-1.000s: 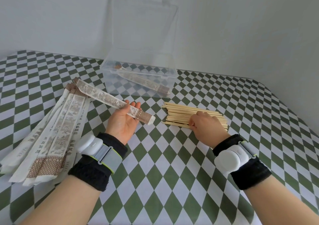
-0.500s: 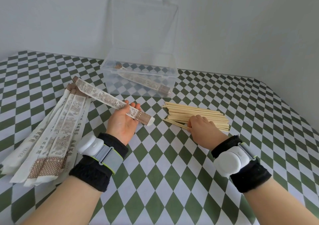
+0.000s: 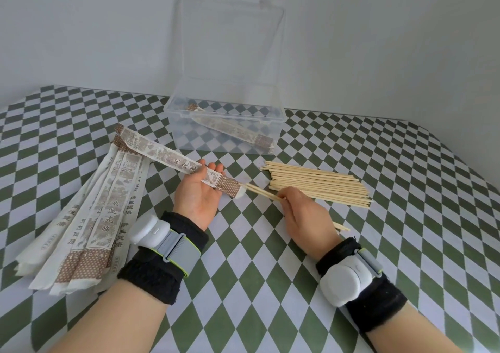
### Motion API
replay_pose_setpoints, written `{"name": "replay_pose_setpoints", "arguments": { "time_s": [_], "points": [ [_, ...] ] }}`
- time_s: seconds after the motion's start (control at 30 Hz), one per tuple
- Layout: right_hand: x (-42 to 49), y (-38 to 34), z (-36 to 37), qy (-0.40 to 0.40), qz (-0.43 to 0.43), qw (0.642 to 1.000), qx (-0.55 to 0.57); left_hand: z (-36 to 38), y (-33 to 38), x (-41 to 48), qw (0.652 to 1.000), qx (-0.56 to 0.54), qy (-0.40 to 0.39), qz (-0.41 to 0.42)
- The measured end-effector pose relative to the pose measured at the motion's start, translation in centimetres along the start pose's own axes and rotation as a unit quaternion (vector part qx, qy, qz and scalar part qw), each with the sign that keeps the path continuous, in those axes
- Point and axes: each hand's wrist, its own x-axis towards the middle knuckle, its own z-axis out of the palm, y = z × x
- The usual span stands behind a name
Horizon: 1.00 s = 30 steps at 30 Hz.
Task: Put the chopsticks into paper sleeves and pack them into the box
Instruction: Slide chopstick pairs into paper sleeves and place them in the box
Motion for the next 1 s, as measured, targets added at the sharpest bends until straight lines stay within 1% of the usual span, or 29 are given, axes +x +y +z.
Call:
{"name": "replay_pose_setpoints", "arguments": {
  "time_s": [0.07, 0.13, 0.3, 0.53, 0.73, 1.0],
  "points": [
    [-0.06, 0.34, 0.65, 0.025, -0.037, 0.999, -0.015, -0.02, 0.06, -0.01, 1.000, -0.004, -0.001, 0.000],
    [0.07, 0.56, 0.85, 0.031, -0.052, 0.997, -0.037, -0.07, 0.12, -0.04, 1.000, -0.011, 0.002, 0.000],
    [-0.09, 0.67, 0.99, 0.031, -0.057, 0.996, -0.057, -0.01, 0.35, -0.03, 1.000, -0.017, 0.017, 0.005],
    [-0.06, 0.55, 0.88, 0.091, -0.069, 0.988, -0.100, -0.05, 0.30, 0.04, 1.000, -0.017, 0.015, 0.005],
    [0.04, 0.47, 1.06, 0.131, -0.091, 0.976, -0.148, 0.04, 0.20, -0.02, 1.000, -0.021, 0.005, 0.008],
    [0.15, 0.32, 1.27, 0.181, -0.110, 0.960, -0.183, -0.20, 0.22, 0.20, 1.000, -0.021, -0.002, 0.010]
  ]
}}
